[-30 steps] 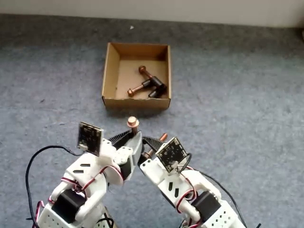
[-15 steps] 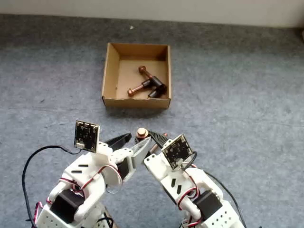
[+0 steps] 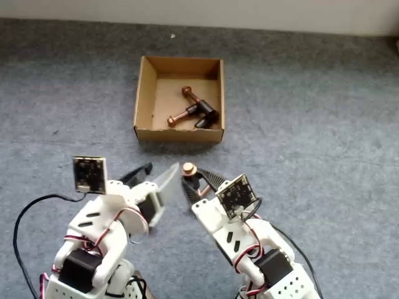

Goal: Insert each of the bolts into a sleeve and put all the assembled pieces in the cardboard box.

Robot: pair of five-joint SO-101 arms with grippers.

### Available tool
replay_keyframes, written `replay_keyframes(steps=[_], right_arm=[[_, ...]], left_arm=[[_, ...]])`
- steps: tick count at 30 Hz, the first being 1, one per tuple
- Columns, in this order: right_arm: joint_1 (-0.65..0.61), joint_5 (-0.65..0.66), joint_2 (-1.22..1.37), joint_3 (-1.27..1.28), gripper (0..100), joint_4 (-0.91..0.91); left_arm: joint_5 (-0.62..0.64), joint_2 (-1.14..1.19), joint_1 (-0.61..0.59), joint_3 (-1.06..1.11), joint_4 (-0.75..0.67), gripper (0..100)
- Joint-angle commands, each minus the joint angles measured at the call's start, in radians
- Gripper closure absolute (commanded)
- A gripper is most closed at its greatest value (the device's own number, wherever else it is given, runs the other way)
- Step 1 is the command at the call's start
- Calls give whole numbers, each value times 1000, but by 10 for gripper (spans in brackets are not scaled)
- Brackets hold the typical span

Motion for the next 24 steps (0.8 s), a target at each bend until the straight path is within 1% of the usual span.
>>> replay_keyframes(steps=[1,3,5,7,9,12,15,16,19,21,22,24], right_arm=[[96,2,-31,84,993,-36],[147,0,-30,84,993,-35],[180,-2,-30,84,993,-31],[200,-48,-30,79,993,-31],[214,-75,-28,74,992,-28],[232,-77,-28,74,992,-18],[248,-75,-28,51,992,-16],[248,-75,-27,22,992,-19],[246,-75,-19,-61,992,-21],[245,-75,33,-131,992,-22],[231,-75,77,-173,992,-41],[208,-75,196,-242,992,-114]], left_arm=[[3,-5,-125,-39,-54,765],[-11,-4,-182,-27,-35,765],[-80,-5,-252,5,-20,766],[-124,-5,-329,56,-17,766],[-144,-5,-400,116,-15,766],[-146,-5,-476,202,-14,766],[-209,-5,-524,272,-14,769],[-224,-5,-536,292,-14,784],[-235,-4,-559,329,-14,884],[-235,-4,-558,329,-11,972],[-235,-4,-558,329,-5,1000],[-233,-4,-552,329,21,971]])
